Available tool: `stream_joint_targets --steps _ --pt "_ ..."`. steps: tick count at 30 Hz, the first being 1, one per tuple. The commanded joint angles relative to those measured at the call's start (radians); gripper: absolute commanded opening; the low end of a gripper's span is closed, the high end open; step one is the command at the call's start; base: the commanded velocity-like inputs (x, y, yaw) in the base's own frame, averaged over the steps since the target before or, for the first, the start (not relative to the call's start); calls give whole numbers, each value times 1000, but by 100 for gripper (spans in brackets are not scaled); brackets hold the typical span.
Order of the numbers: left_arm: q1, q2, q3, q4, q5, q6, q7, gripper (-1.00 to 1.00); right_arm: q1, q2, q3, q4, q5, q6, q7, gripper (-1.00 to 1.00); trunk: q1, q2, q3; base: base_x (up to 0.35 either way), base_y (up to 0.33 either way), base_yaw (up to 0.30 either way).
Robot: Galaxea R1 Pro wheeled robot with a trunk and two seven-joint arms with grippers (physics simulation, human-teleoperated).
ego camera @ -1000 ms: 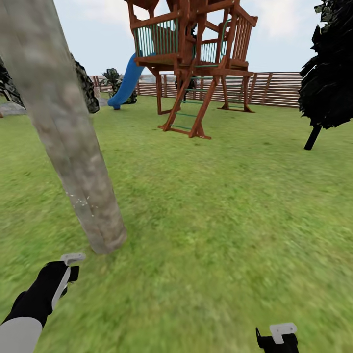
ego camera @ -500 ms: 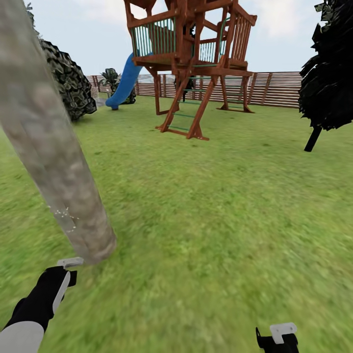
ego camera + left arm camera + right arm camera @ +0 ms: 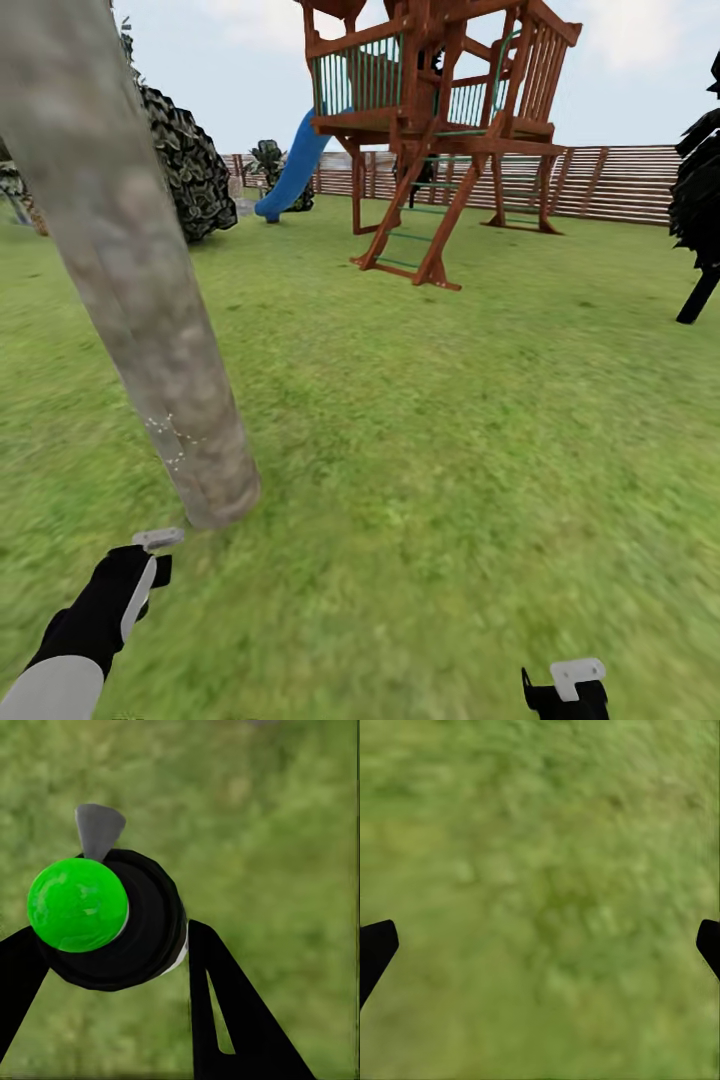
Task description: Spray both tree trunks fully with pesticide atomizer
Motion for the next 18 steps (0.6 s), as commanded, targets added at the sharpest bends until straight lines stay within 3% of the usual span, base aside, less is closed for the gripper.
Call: stream_joint_targets --steps 1,18 --pt "-1 0 -1 -1 -7 6 7 -100 -1 0 -5 2 10 -3 -5 100 0 0 -1 77 -247 70" --pt "-1 -1 0 -4 -12 6 12 -100 -1 0 -5 2 11 -3 -5 100 0 0 -1 120 -262 9"
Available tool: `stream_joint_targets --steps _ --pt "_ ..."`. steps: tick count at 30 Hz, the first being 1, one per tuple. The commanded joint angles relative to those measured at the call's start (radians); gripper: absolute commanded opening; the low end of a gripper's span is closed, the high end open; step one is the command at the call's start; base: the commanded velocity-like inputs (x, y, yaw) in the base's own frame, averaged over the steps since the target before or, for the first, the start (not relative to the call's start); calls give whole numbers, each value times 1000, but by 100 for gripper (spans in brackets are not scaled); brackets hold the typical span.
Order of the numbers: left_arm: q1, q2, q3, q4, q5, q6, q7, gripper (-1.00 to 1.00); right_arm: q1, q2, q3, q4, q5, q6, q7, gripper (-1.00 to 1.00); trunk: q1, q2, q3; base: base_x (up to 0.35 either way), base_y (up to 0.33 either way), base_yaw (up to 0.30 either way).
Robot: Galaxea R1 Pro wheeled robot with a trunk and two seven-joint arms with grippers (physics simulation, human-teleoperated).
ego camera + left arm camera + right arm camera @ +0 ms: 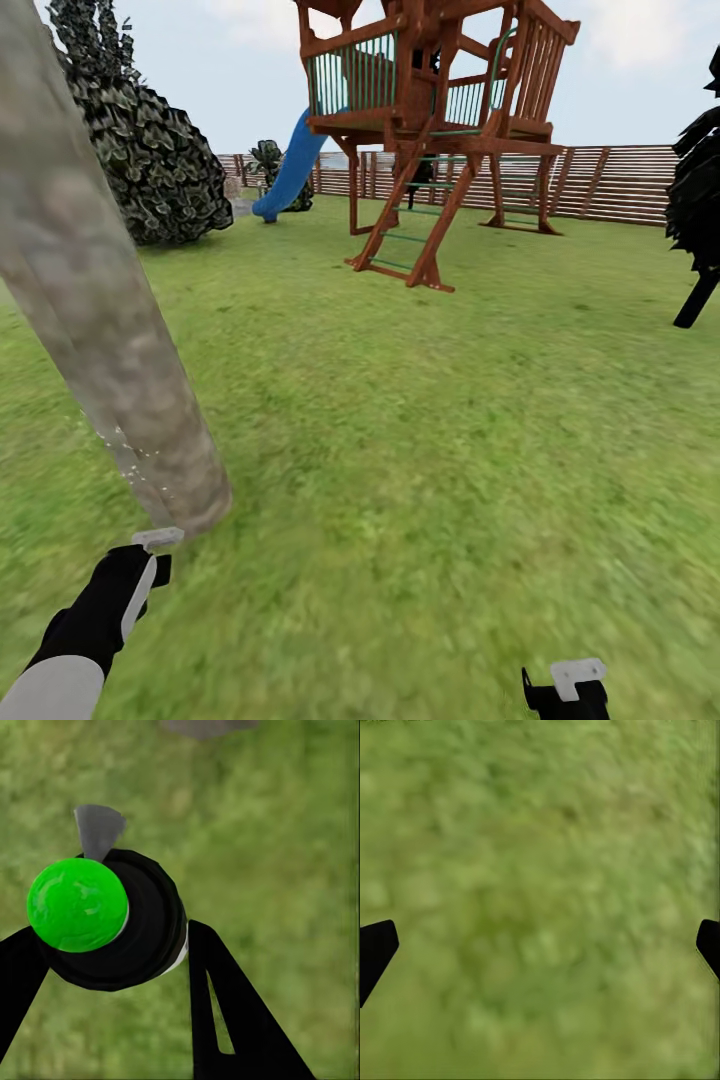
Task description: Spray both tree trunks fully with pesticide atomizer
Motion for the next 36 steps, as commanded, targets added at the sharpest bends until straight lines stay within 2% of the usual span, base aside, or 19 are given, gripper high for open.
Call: stream_joint_targets --steps 1,22,31,32,33,36 --pt "-1 -1 0 -1 -7 6 7 -100 -1 0 -5 2 11 -3 -5 100 0 0 -1 160 -259 153" --pt "-1 1 0 -6 -2 6 6 -100 -1 2 -5 2 11 -3 -5 100 0 0 -1 154 -259 275" --pt "-1 1 3 -18 0 6 5 -100 -1 2 -5 2 10 -3 -5 100 0 0 -1 33 -268 106" --pt "-3 1 2 -37 0 7 5 -100 -1 2 -5 2 11 -3 -5 100 0 0 -1 -30 -274 267" --pt "-4 1 0 -160 0 12 1 -100 -1 1 -5 2 10 -3 -5 100 0 0 -1 108 -259 272" --pt "-11 -1 -3 -211 1 24 -1 -100 -1 0 -5 2 9 -3 -5 100 0 0 -1 179 -230 105"
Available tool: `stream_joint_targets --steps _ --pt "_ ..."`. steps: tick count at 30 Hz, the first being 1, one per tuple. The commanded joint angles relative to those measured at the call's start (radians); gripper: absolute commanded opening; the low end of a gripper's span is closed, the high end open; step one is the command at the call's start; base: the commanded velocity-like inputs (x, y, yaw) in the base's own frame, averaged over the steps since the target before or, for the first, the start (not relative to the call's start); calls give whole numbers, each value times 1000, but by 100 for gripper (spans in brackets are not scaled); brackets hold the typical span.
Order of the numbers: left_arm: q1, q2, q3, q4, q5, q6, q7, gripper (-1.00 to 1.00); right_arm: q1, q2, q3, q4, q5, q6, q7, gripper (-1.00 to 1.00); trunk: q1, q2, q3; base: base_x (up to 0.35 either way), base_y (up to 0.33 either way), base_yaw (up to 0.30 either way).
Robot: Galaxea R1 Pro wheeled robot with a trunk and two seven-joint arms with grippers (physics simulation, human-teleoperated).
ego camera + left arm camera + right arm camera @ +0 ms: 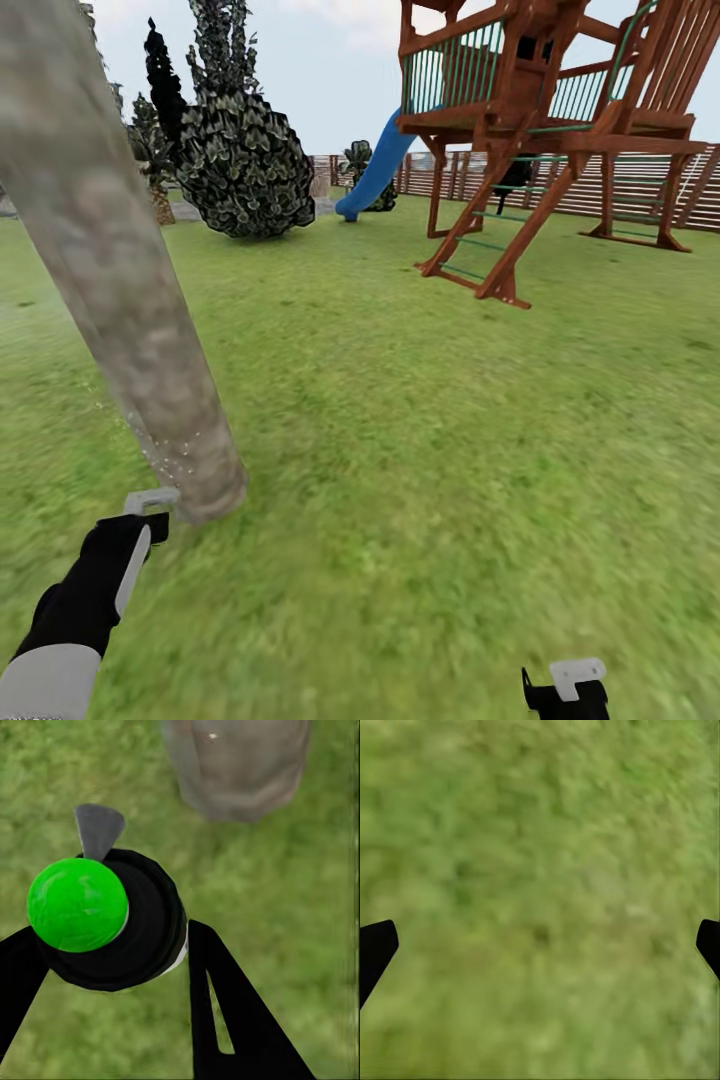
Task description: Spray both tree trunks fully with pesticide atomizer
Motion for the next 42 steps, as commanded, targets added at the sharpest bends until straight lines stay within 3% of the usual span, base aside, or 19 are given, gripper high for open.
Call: stream_joint_targets --steps 1,3,4,5,6,7,9,17,23,24,27,28,29,33,37,42 --pt "-2 -1 -1 -6 -5 8 6 -100 -1 -1 -5 2 11 -3 -5 100 0 0 -1 222 -206 16" --pt "-7 -3 -9 -8 -4 9 4 -100 -1 -3 -5 2 11 -3 -5 100 0 0 -1 229 -201 6" --pt "-8 -6 -38 -9 -4 11 -3 -100 -1 -4 -5 2 12 -3 -5 100 0 0 -1 232 -199 2" --pt "-10 -5 -75 -10 -4 19 -50 -100 -1 -5 -5 2 12 -3 -5 100 0 0 -1 236 -196 0" --pt "-10 3 -82 -11 -6 37 -98 -100 -1 -5 -5 2 12 -3 -5 100 0 0 -1 236 -194 0" --pt "-10 9 -83 -11 -10 53 -138 -100 -1 -6 -5 2 12 -3 -5 100 0 0 -1 215 -203 0" --pt "-8 24 -82 -12 -15 61 -160 -100 -1 -5 -5 2 12 -3 -5 100 0 0 -1 71 -241 0" --pt "-25 71 -67 -45 -19 79 -164 -100 -1 -4 -5 2 12 -3 -5 100 0 0 -1 -222 -120 0" --pt "-164 91 -66 -73 -21 200 -162 -100 -1 -4 -5 2 12 -3 -5 100 0 0 -1 -18 -1 45" --pt "-171 99 -65 -72 -21 215 -161 -100 -1 -4 -5 2 12 -3 -5 100 0 0 -1 -1 0 225" --pt "-171 174 -63 -62 -20 230 -161 -100 -1 -4 -5 2 11 -3 -5 100 0 0 -1 0 0 265" --pt "-169 193 -48 -60 -19 230 -162 -100 -1 -4 -5 2 11 -3 -5 100 0 0 -1 0 0 275" --pt "-167 211 19 -59 -19 228 -166 -100 -1 -4 -5 2 12 -3 -5 100 0 0 -1 0 0 277" --pt "-165 204 29 -61 -15 230 -170 -100 -1 -4 -5 2 11 -3 -5 100 0 0 -1 0 0 168" --pt "-165 190 -57 -63 -13 234 -169 -100 -1 -4 -5 2 12 -3 -5 100 0 0 -1 51 -98 13" --pt "-165 187 -70 -61 -11 233 -168 -100 -1 -4 -5 2 12 -3 -5 100 0 0 -1 96 -249 0"
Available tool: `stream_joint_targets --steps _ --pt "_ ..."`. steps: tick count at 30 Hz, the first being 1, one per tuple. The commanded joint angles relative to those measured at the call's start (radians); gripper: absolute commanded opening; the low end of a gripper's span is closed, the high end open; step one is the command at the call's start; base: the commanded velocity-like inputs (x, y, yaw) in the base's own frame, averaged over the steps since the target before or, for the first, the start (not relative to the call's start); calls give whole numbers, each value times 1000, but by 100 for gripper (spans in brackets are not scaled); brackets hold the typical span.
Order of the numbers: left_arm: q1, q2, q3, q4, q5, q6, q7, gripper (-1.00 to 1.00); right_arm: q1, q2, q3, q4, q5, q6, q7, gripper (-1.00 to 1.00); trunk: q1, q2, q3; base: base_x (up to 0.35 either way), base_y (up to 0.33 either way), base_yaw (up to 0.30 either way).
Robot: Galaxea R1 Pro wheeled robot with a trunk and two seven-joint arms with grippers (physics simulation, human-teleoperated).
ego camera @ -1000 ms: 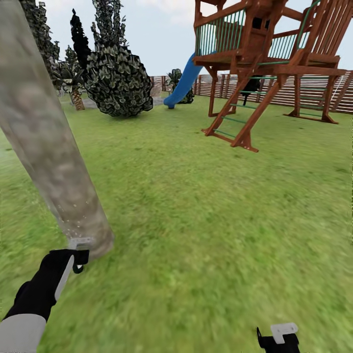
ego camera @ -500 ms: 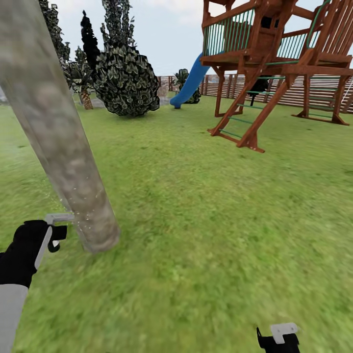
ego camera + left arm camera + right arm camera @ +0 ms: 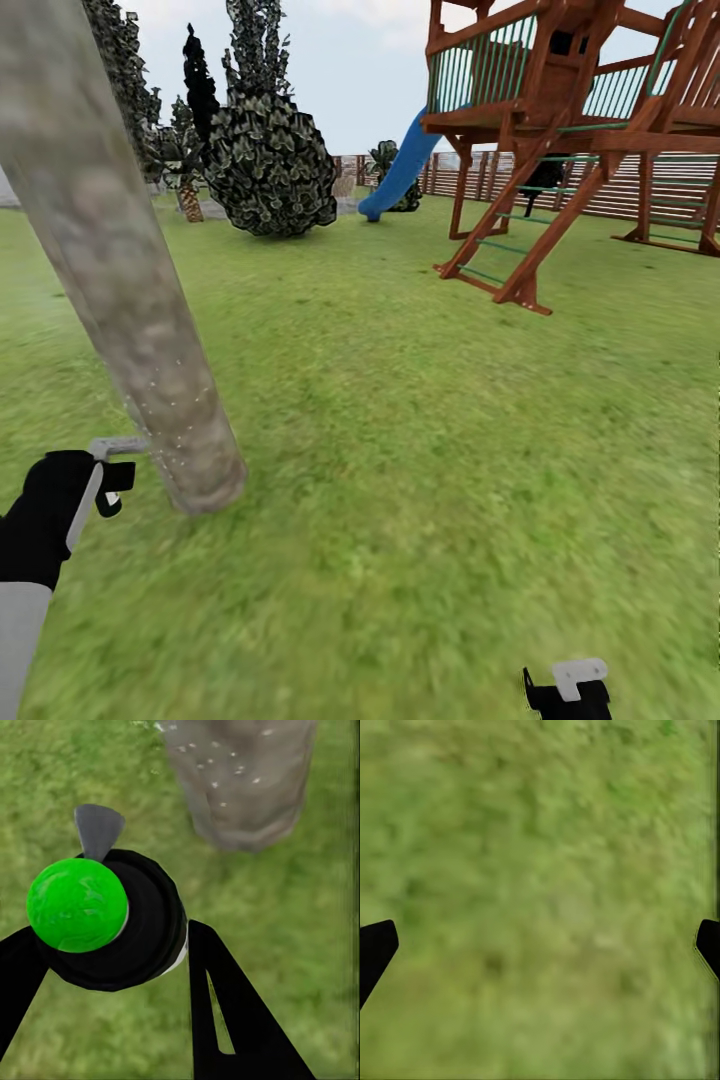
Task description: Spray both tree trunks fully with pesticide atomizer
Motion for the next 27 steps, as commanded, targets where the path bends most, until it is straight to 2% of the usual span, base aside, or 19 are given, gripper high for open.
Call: stream_joint_targets --steps 1,6,12,17,27 --pt "-1 0 -1 -1 -7 5 6 -100 -1 0 -5 2 10 -3 -5 100 0 0 -1 103 -263 0" --pt "-2 1 0 -4 -10 5 6 -100 -1 1 -5 2 11 -3 -5 100 0 0 -1 189 -225 46" --pt "-1 1 4 -4 -12 3 7 -100 -1 2 -5 2 11 -3 -5 100 0 0 -1 262 -158 261" --pt "-1 1 3 -4 -8 3 9 -100 -1 2 -5 2 10 -3 -5 100 0 0 -1 39 -258 264" --pt "-1 1 5 -12 -7 3 12 -100 -1 0 -5 2 11 -3 -5 100 0 0 -1 52 -269 16"
